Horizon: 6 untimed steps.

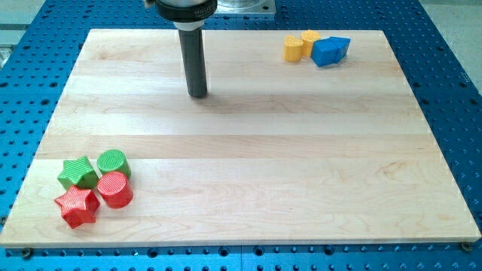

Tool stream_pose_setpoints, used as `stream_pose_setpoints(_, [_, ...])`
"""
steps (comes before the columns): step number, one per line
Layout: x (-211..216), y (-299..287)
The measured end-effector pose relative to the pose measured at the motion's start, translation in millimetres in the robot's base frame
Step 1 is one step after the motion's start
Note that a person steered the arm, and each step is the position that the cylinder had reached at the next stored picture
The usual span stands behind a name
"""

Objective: Move the arm below the blue blocks

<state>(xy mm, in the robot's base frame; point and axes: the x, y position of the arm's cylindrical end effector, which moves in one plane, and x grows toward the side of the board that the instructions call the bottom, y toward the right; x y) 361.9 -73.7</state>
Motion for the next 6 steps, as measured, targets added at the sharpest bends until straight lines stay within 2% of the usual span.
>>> stream_pose_setpoints(2, [1, -1])
stream_pose_setpoints(3, [20, 45])
stream_pose_setpoints(4, [15, 127])
stream_pose_setpoints(6, [14, 128])
